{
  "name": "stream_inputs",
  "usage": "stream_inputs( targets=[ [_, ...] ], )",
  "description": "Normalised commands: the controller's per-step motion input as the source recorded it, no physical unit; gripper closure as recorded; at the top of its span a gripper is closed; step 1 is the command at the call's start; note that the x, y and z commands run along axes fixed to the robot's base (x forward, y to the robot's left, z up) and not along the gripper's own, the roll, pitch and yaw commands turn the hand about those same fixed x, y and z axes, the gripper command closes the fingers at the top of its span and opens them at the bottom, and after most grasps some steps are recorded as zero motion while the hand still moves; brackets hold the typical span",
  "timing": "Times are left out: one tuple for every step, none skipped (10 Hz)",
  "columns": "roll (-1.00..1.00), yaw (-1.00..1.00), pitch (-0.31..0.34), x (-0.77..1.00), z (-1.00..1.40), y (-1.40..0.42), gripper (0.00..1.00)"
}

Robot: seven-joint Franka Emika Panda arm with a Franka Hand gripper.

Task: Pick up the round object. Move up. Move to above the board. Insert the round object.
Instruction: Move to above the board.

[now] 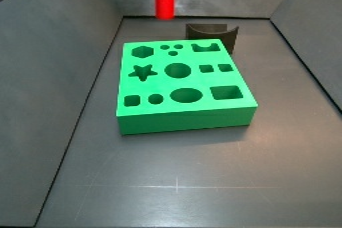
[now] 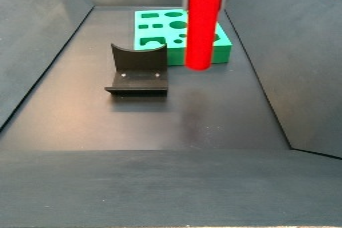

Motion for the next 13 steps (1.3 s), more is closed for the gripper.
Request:
stream_inputs(
  targets=[
    [0.01, -0.05, 0.001, -0.41, 1.00, -0.01, 1.00],
    [0.01, -0.05, -0.003, -0.35, 1.00, 0.00, 1.00],
    [0.00, -0.04, 0.022, -0.20, 0.78, 0.01, 1.00],
    [0.00, -0.04, 0.036, -0.12, 0.58, 0.01, 1.00],
    [-0.01, -0.04, 0.047, -0.07, 0.39, 0.02, 1.00],
    [-0.01, -0.04, 0.066, -0.03, 0.20, 0.02, 1.00],
    [0.01, -0.20, 0.266, 0.13, 0.20, -1.00, 1.00],
    [0.02, -0.18, 0.258, 0.13, 0.20, -1.00, 1.00],
    [0.02, -0.06, 0.202, 0.13, 0.21, -1.00, 1.00],
    [0.00, -0.04, 0.163, 0.14, 0.20, -1.00, 1.00],
    [-0.02, -0.01, 0.114, 0.14, 0.20, -1.00, 1.00],
    [-0.02, -0.01, 0.102, 0.15, 0.21, -1.00, 1.00],
    [-0.01, 0.00, 0.101, 0.15, 0.21, -1.00, 1.00]
  ],
)
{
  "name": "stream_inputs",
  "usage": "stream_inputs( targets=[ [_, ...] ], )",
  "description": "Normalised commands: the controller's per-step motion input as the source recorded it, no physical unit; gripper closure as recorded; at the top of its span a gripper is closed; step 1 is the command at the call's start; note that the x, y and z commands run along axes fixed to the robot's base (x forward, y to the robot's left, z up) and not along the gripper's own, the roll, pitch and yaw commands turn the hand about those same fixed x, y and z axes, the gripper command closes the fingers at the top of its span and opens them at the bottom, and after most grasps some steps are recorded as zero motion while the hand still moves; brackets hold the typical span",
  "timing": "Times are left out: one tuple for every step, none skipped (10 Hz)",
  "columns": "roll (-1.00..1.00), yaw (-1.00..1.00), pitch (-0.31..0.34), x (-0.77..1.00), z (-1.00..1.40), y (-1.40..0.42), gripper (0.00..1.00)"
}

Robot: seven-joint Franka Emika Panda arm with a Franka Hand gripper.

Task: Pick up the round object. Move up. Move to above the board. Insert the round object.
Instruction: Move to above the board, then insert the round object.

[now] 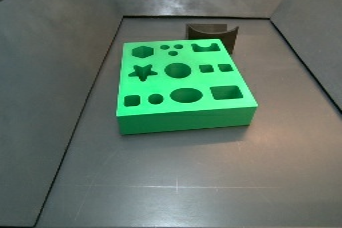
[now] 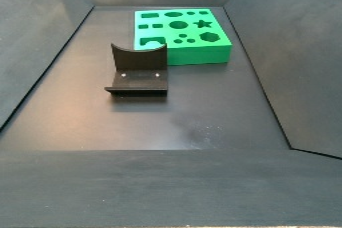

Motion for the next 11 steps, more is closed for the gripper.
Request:
stream_inputs(
  targets=[
    [-0.01, 0.00, 0.102, 0.16, 0.21, -1.00, 1.00],
    [-0.01, 0.00, 0.109, 0.18, 0.21, -1.00, 1.00],
    [-0.01, 0.01, 0.112, 0.18, 0.21, -1.00, 1.00],
    [0.01, 0.01, 0.114, 0.20, 0.22, -1.00, 1.00],
    [0.00, 0.01, 0.112, 0.22, 0.22, -1.00, 1.00],
    [0.01, 0.01, 0.118, 0.22, 0.21, -0.91, 1.00],
    [0.02, 0.01, 0.116, 0.18, 0.15, -0.64, 1.00],
    [0.03, 0.01, 0.105, 0.13, 0.08, -0.33, 1.00],
    [0.04, 0.01, 0.096, 0.11, 0.06, -0.23, 1.00],
    [0.12, -0.11, 0.000, 0.25, -1.00, 0.36, 1.00],
    [0.15, -0.05, 0.000, 0.26, -1.00, 0.36, 1.00]
  ],
)
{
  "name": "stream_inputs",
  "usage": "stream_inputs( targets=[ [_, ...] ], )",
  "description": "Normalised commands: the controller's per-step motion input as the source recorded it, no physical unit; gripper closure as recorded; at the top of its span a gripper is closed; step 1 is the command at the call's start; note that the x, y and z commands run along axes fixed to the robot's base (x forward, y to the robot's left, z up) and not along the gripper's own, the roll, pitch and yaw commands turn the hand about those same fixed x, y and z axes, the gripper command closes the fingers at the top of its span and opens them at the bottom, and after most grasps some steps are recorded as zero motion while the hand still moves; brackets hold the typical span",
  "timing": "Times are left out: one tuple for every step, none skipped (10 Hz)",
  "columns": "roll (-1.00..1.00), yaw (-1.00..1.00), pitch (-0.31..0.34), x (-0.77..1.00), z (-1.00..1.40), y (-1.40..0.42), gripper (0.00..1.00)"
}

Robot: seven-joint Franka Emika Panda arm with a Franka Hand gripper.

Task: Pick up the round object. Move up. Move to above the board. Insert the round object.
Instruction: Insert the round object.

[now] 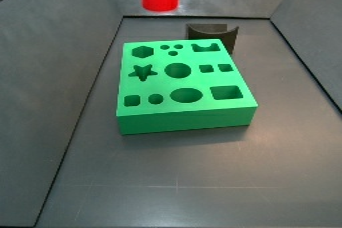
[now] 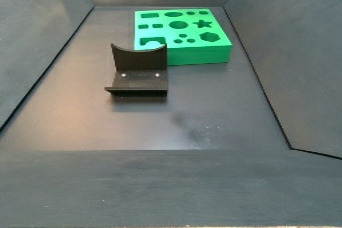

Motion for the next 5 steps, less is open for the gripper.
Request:
stream_inputs(
  targets=[
    [0.13, -0.09, 0.000, 0.39, -1.00, 0.36, 1.00],
    [0.05, -0.15, 0.000, 0.52, -1.00, 0.28, 1.00],
    [0.00, -0.20, 0.000, 0.49, -1.00, 0.19, 1.00],
    [0.00, -0.23, -0.010, 0.35, -1.00, 0.21, 1.00],
    [0.00, -0.45, -0.059, 0.17, -0.97, 0.20, 1.00]
  ],
)
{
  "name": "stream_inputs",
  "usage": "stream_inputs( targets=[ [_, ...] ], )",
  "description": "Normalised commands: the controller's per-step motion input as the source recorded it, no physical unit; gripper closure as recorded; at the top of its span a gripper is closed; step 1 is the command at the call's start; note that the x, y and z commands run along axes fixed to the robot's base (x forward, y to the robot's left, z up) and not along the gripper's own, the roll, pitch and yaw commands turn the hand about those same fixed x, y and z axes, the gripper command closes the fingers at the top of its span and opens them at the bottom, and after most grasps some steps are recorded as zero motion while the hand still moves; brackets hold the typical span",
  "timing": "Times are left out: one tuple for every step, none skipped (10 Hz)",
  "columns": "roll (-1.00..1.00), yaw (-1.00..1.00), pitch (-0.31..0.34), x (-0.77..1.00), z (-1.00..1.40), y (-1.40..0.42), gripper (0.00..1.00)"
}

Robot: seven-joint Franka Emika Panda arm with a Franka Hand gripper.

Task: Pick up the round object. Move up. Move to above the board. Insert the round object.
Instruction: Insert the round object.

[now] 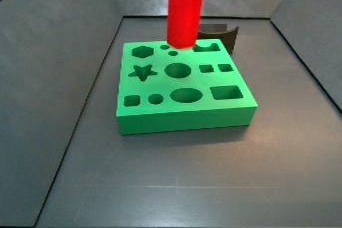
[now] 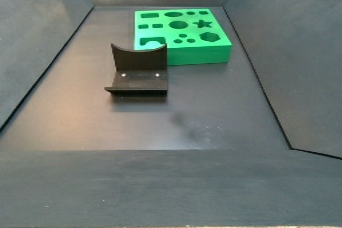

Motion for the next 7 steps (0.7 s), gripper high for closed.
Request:
stream_inputs(
  targets=[
    [-0.03, -0.39, -0.080, 0.00, -0.68, 0.22, 1.00],
    [-0.05, -0.20, -0.110, -0.20, -0.48, 0.26, 1.00],
    [-0.08, -0.18, -0.103, -0.10, -0.47, 0.23, 1.00],
    [-0.13, -0.17, -0.110, -0.04, -0.43, 0.19, 1.00],
    [-0.14, -0.17, -0.069, 0.00, -0.28, 0.13, 1.00],
    [-0.15, -0.15, -0.066, 0.00, -0.25, 0.10, 1.00],
    [-0.15, -0.13, -0.083, 0.00, -0.25, 0.07, 1.00]
  ],
)
